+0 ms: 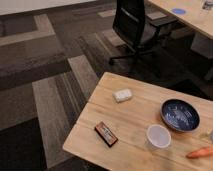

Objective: Place the pepper on the white sponge

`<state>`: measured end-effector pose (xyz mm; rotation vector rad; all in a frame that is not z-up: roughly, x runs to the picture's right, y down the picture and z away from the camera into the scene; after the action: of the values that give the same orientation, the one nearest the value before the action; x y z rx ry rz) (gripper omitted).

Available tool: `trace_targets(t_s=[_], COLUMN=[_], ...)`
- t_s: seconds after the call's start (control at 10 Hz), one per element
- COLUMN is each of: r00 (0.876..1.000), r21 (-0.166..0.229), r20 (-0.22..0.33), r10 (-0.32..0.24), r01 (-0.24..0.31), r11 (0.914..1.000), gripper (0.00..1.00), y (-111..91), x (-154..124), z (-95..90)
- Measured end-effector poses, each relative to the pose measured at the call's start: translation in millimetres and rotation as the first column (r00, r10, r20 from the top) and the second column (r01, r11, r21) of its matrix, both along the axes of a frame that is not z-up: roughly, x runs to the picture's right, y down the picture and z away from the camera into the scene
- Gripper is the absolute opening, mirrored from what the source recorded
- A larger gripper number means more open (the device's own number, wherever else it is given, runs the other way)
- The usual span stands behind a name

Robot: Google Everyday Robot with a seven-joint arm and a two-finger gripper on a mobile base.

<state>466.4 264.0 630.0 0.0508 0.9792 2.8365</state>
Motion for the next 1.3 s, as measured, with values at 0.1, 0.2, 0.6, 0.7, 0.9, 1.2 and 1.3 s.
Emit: trace_targets(t_s=[0.1,0.2,0.6,0.7,0.9,1.2,1.3], r00=[1.000,1.000,0.997,0.997,0.997,0.997,0.997], r21=[0.000,0.000,0.021,0.021,0.021,-0.010,-0.011], r20=[0.000,-0.001,-0.018,-0.017,-0.017,-0.011,-0.015], r10=[0.000,0.000,-0.076,-0.077,-0.077,-0.078,-0.071], r01=[0.000,0.000,0.076,0.077,0.077,0.078,0.071], r11=[1.0000,1.0000,0.9969,0.9968,0.9968,0.9969,0.9974], gripper=[0.65,0.65,0.65,0.65,0.65,0.65,0.65], y=[0,0,7,6,6,19,21], x=[0,1,30,30,30,29,30], z=[0.0,0.4,32.7,33.3,33.1,44.3,42.6])
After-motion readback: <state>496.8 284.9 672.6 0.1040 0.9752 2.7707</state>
